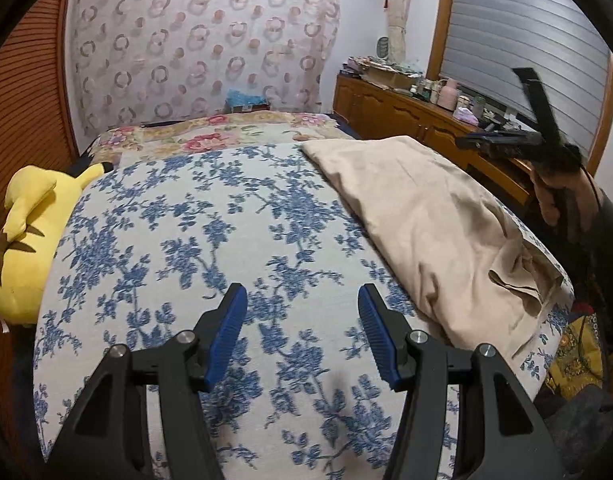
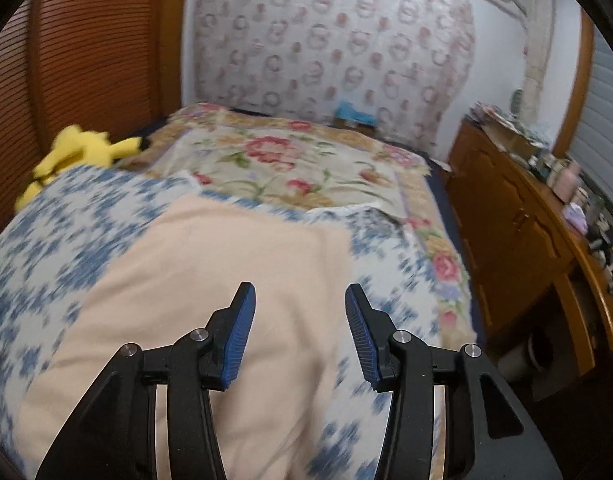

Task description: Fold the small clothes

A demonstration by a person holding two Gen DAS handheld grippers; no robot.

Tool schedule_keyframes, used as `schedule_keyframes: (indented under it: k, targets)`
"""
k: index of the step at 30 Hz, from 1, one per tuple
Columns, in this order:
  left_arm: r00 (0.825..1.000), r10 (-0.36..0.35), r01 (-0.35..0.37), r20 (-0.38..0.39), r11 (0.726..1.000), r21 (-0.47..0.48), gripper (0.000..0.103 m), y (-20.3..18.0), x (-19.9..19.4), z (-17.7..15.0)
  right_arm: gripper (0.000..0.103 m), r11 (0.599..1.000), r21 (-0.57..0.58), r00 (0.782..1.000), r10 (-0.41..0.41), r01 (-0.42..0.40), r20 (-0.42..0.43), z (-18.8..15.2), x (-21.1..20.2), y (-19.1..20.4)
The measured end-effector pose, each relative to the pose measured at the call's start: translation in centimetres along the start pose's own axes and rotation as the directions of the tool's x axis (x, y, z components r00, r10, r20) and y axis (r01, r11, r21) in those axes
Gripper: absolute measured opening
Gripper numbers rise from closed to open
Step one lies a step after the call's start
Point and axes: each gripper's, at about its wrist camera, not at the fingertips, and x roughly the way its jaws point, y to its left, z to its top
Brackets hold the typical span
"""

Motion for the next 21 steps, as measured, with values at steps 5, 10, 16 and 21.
schedule_keyframes:
  k: [5, 10, 16, 21]
  targets:
    - [1.0, -0.016, 0.016, -0.004, 1.0, 0.016, 0.057, -1.1, 0.3, 0.2, 0.047, 0.996, -0.044, 0.997, 0.072, -0.072, -0.008, -3.4, -2.3, 3.2]
    - [0.999, -0.03, 0.03, -0.012, 0.999, 0.034, 0.057, -2.2, 0.5, 0.0, 0.048, 0.99, -0.057, 0.991, 0.127, -0.129, -0.034, -5.9, -2.9, 5.6]
    - [0.999, -0.043, 0.044, -0.024, 0.998, 0.053, 0.057, -3.3, 0.8, -0.1, 0.048, 0.973, -0.065, 0.973, 0.218, -0.223, -0.072, -8.6, -3.7, 8.3]
    - [0.998, -0.051, 0.052, -0.026, 0.997, 0.059, 0.057, -3.7, 1.0, -0.2, 0.047, 0.971, -0.089, 0.972, 0.216, -0.224, -0.087, -9.8, -4.4, 9.4]
